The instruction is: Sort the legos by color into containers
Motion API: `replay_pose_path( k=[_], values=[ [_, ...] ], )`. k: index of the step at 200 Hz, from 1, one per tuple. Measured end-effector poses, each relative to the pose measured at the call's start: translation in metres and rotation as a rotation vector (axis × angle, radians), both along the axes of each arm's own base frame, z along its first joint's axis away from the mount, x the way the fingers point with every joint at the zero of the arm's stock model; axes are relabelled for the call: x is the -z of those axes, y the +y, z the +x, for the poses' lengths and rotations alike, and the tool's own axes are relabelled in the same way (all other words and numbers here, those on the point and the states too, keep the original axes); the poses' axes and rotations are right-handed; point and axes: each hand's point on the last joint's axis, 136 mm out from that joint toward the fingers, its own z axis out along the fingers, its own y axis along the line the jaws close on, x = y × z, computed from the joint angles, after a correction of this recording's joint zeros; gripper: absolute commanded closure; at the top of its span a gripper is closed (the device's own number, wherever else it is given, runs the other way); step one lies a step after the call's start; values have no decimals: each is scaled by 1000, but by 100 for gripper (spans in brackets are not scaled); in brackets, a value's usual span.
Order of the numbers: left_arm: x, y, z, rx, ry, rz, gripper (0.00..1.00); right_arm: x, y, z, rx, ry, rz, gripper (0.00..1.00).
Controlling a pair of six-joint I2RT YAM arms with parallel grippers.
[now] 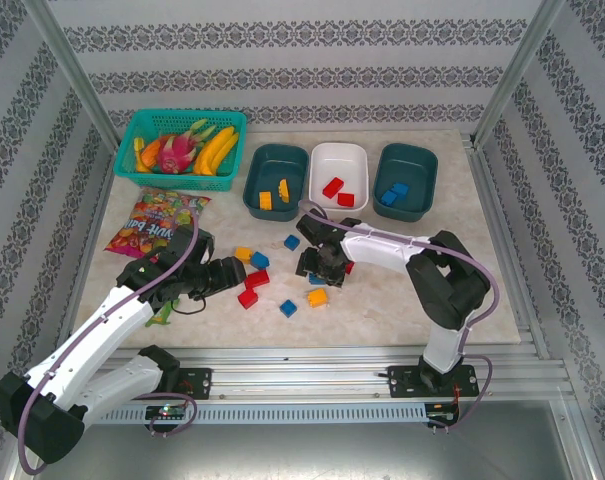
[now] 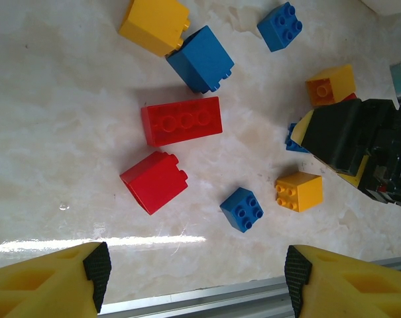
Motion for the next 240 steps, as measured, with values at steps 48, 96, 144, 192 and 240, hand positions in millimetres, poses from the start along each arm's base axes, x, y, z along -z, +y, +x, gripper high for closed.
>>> replay_pose_path(
  k=[48, 96, 144, 192, 240],
  values=[
    [-1, 0, 1, 0, -3, -1, 27, 5, 3, 10, 8, -1, -30, 51],
    [-6, -2, 4, 0, -12, -6, 27, 3, 3, 11, -28, -7, -40, 69],
    [-36, -21, 26, 48, -65, -47, 27, -33, -4, 18, -80, -88, -56, 74],
    [-112, -91, 84, 199, -227, -144, 27, -138, -69, 78, 41, -325, 12, 75],
    [-117, -178, 131, 340, -255, -192, 27, -146, -194, 141, 237, -359, -99, 75]
  ],
)
